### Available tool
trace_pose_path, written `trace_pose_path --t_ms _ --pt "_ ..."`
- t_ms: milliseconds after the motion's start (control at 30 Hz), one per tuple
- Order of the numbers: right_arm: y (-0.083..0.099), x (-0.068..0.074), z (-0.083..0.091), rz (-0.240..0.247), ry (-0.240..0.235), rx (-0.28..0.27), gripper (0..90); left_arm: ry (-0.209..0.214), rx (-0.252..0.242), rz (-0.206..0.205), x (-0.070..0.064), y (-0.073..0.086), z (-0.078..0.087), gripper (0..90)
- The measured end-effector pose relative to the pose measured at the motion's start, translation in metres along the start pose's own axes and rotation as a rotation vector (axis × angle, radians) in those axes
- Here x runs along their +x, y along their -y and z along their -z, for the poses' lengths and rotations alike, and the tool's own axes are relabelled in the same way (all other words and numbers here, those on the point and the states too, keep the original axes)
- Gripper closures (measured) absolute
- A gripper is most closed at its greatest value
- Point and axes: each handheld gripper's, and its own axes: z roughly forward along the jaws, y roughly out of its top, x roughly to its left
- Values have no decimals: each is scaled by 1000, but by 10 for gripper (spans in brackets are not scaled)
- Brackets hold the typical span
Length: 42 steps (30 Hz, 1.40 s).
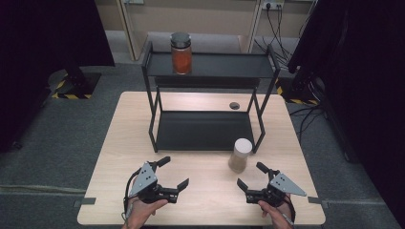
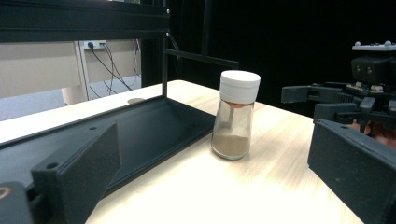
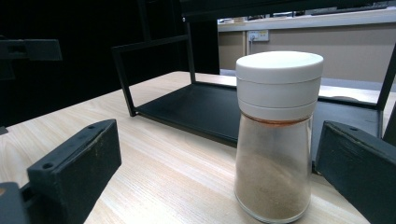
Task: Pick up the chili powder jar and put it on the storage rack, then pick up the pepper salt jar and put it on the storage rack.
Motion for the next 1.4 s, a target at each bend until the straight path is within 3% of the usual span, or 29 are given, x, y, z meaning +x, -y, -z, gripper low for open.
trace_pose_path --t_ms 133,433,667,933,1400 --pt "1 0 0 0 0 0 6 -12 7 -17 -4 7 1 21" --pt "2 0 0 1 -2 -7 6 -15 12 7 -5 25 2 21" --pt "2 0 1 4 0 -10 6 -17 6 -10 -9 36 2 21" --pt "2 1 1 4 2 -14 6 -14 14 -33 -12 41 1 22" --pt "2 0 1 3 11 -12 6 -24 17 -20 -12 45 2 22"
